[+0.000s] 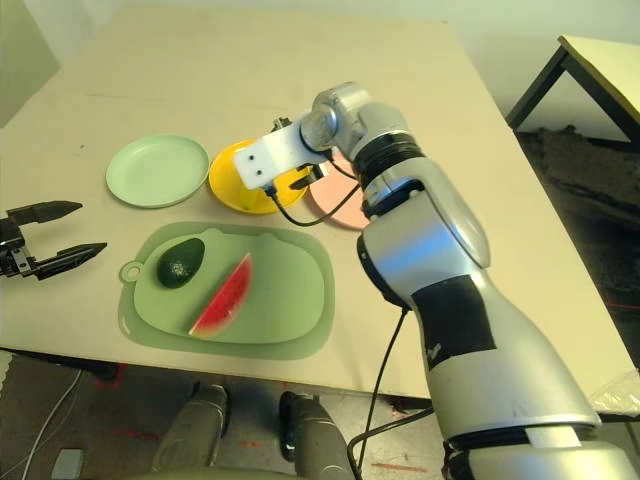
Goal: Place the fruits into color-matched plates.
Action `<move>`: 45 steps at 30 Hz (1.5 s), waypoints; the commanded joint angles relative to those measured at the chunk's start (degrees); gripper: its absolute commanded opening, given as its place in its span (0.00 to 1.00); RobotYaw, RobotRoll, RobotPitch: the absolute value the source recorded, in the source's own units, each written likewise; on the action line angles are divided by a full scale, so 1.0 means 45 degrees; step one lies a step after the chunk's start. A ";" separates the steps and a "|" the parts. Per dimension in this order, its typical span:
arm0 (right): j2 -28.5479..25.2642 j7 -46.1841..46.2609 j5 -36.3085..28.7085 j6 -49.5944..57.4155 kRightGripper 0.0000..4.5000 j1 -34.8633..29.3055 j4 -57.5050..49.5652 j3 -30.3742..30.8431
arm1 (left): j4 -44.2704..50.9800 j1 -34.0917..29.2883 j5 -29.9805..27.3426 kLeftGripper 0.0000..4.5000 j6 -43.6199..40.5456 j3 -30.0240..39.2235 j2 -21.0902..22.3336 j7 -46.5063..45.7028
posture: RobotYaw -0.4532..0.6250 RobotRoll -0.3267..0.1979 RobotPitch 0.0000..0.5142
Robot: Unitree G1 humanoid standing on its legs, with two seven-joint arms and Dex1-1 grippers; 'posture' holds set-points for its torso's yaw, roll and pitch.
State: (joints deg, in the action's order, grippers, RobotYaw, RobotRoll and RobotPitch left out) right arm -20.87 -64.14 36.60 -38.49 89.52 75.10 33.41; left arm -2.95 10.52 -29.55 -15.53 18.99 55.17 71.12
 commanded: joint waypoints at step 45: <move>0.0955 -0.5779 -0.5259 0.9334 0.99 -0.4327 -1.4750 0.2446 | -0.3595 0.1434 -0.2587 1.00 0.4567 -0.3779 0.2232 0.4750 | 0.50 0.62 0.38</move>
State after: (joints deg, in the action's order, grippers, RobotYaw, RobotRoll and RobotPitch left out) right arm -17.42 -90.39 12.26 4.54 69.50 7.91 43.74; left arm -19.94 17.71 -40.87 4.54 1.37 64.36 92.09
